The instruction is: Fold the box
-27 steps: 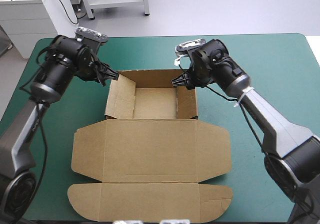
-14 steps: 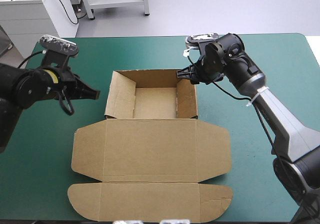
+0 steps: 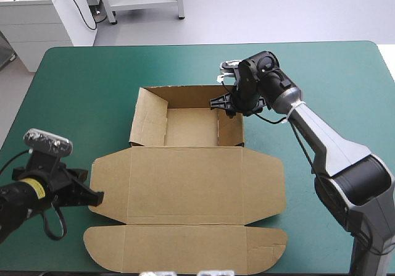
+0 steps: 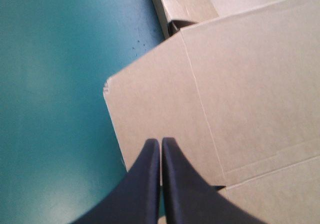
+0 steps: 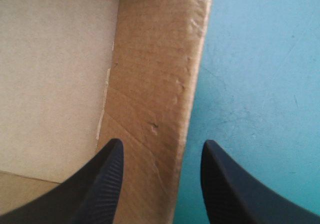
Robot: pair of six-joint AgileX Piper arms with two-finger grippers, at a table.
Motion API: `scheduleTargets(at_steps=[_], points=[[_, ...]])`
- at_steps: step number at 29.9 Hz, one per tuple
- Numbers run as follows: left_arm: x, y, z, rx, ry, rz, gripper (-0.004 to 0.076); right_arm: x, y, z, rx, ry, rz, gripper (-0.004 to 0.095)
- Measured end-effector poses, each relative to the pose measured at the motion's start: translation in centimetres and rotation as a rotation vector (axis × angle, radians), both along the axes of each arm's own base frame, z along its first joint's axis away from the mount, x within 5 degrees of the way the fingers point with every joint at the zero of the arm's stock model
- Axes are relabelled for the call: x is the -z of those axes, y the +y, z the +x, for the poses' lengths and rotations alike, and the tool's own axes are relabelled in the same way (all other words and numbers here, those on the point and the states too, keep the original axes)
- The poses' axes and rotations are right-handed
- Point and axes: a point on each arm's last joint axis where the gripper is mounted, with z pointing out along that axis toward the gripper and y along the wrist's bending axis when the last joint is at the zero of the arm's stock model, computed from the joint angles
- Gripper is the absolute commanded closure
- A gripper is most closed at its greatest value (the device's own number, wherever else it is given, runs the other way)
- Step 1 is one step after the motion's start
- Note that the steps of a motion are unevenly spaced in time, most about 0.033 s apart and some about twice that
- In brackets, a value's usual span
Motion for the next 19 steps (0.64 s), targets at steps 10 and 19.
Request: scheduleTargets(at_steps=[10,19], points=[[6.4,1.5,-4.3,0.009,0.044,-0.014,0.0731,4.2,0.9,1.5,-0.007,0.082,-0.039,0.0557],[9.2,2.2,-6.3,0.012,-0.018,-0.037,0.0731,5.1,1.0,1.9,-0.041,0.097,-0.049,0.0928]])
